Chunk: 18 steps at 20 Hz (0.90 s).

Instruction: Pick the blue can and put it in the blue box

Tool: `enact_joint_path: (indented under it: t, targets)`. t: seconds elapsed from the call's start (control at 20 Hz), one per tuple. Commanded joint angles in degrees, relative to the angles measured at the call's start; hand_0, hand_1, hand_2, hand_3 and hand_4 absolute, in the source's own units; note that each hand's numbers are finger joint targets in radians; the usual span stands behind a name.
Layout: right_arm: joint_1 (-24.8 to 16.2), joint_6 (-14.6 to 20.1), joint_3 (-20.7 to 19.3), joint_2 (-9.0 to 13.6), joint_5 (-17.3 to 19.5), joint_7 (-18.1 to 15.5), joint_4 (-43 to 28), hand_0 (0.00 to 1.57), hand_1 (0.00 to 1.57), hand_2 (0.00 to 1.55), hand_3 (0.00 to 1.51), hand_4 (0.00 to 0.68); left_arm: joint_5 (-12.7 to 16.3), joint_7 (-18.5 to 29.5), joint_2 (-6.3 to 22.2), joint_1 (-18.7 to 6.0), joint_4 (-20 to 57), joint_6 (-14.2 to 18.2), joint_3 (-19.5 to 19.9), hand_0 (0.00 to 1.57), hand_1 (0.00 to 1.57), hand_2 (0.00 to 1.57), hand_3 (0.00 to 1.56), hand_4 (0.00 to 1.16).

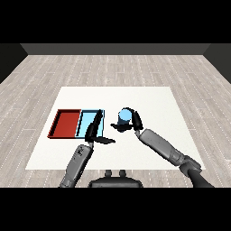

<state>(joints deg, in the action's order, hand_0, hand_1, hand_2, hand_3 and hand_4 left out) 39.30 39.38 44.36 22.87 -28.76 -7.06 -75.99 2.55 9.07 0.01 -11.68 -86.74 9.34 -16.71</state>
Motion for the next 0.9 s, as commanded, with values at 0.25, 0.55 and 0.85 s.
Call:
enact_joint_path:
  t: [0.25, 0.55, 0.85]
  targets:
    - [-1.67, -1.52, -5.63, -1.8, 10.81, 6.75, -5.69, 1.45, 1.45, 1.44, 1.37, 0.588, 2.42, 1.96, -0.01, -2.61, 4.79, 2.07, -3.75, 0.0, 0.0, 0.0, 0.0, 0.0]
    - [-8.38, -2.75, -6.43, -4.32, 17.24, 7.68, -10.72, 1.45, 1.45, 1.44, 1.38, 0.591, 3.84, 1.17, 0.23, -3.57, 4.17, -0.66, -0.34, 0.0, 0.0, 0.0, 0.0, 0.0]
    - [-4.56, -6.76, -10.82, -7.96, 24.06, 17.36, -10.72, 1.48, 1.48, 1.45, 1.38, 0.57, 3.18, 1.26, -0.01, -3.82, 5.55, 3.29, -4.71, 0.0, 0.0, 0.0, 0.0, 0.0]
